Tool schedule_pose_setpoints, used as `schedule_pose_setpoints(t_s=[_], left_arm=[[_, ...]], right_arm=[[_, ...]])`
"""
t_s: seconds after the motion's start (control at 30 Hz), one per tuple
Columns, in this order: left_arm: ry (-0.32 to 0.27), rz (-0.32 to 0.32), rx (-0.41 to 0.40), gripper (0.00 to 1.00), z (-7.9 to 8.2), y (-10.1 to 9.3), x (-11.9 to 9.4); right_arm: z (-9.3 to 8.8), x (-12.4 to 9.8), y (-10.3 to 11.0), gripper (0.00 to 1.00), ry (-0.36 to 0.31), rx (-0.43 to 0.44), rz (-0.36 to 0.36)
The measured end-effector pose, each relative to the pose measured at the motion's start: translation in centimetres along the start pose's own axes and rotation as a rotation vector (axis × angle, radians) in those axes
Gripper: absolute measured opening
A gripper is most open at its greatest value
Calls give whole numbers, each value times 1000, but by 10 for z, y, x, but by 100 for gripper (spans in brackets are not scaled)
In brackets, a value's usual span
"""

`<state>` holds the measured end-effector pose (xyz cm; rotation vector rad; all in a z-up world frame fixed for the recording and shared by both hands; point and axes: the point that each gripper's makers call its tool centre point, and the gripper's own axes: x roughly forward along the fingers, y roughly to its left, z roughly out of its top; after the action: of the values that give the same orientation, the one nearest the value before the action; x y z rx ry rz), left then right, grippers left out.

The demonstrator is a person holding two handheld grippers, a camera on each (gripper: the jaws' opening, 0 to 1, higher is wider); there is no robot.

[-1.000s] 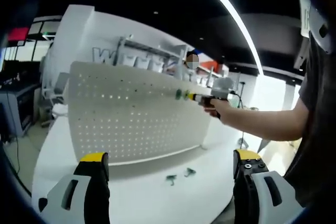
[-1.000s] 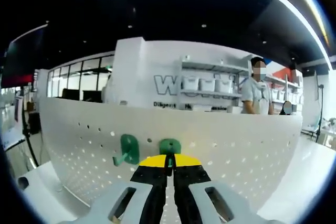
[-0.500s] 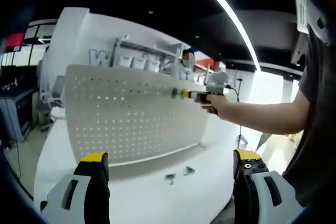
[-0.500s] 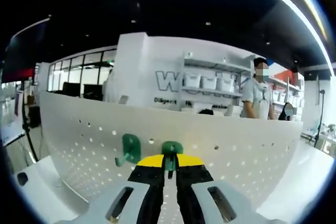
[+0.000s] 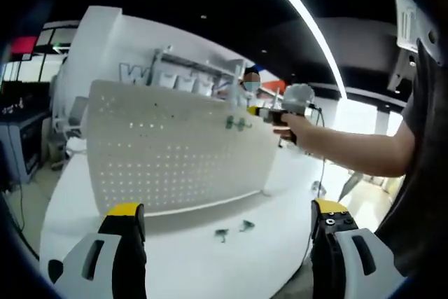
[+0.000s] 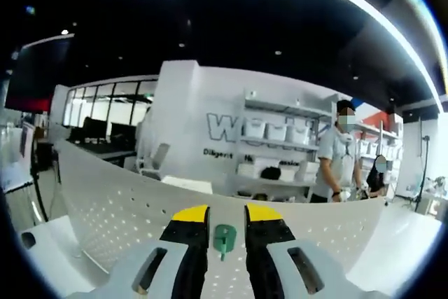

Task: Insert the hook assembly into the mounting plate slot until the hook locks in place.

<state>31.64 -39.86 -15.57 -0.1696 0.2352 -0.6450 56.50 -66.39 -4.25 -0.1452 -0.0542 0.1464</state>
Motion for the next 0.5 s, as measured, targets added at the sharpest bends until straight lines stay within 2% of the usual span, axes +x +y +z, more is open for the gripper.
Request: schedule_pose_setpoints(t_s=[0.23,0.5], left_arm=[[5,-15,-4,100,-5,-7,-1],[24,-29,3,100,-12,-14,-2]], right_arm=[[-3,-32,-1,17,26,-28,29],[-25,-73,7,17,83,-24,69]])
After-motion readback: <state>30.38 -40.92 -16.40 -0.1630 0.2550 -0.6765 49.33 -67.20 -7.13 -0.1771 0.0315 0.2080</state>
